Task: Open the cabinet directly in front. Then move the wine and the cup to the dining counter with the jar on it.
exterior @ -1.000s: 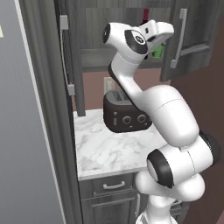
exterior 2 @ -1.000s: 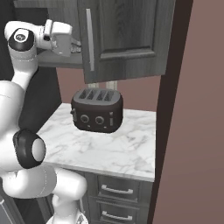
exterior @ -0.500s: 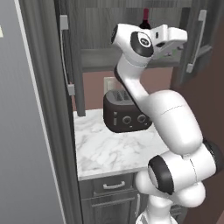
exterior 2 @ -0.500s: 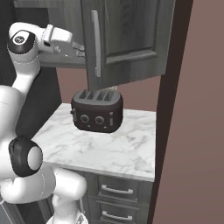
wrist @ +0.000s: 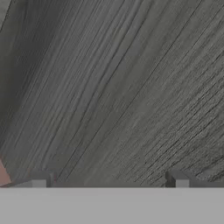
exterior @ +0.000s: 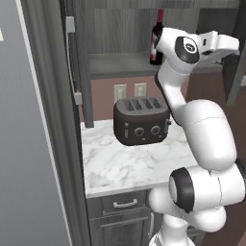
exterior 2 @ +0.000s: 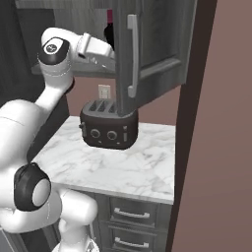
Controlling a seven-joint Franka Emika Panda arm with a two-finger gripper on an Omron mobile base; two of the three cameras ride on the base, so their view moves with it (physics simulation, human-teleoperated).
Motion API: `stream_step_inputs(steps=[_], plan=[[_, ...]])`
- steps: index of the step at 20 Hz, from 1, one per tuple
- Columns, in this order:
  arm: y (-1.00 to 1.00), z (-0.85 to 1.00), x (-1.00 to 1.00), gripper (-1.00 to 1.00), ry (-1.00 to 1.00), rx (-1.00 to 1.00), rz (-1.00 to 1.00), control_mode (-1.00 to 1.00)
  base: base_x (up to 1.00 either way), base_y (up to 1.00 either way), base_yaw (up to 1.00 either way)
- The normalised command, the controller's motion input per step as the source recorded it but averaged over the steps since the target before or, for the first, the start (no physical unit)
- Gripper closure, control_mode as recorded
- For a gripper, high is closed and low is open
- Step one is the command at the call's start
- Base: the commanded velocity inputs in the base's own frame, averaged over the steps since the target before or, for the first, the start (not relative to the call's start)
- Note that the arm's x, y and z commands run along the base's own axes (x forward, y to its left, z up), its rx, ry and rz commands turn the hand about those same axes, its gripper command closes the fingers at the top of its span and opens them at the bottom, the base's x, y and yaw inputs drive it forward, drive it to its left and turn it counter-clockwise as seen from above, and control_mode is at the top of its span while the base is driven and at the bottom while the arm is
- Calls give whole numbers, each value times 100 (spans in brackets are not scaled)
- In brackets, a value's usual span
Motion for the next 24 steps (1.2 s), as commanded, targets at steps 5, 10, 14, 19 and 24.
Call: stream_step_inputs(steps=[5, 10, 14, 19, 24], plan=[[-100, -8, 24, -100, -5, 9, -4, -100, 0, 0, 0], [-100, -25, 47, -100, -13, 21, 2, -100, 0, 0, 0], [-85, -2, 6, -100, -23, 29, 10, -100, 0, 0, 0], [67, -14, -75, -100, -34, 14, 9, -100, 0, 0, 0], [100, -21, -83, -100, -23, 15, 20, -100, 0, 0, 0]])
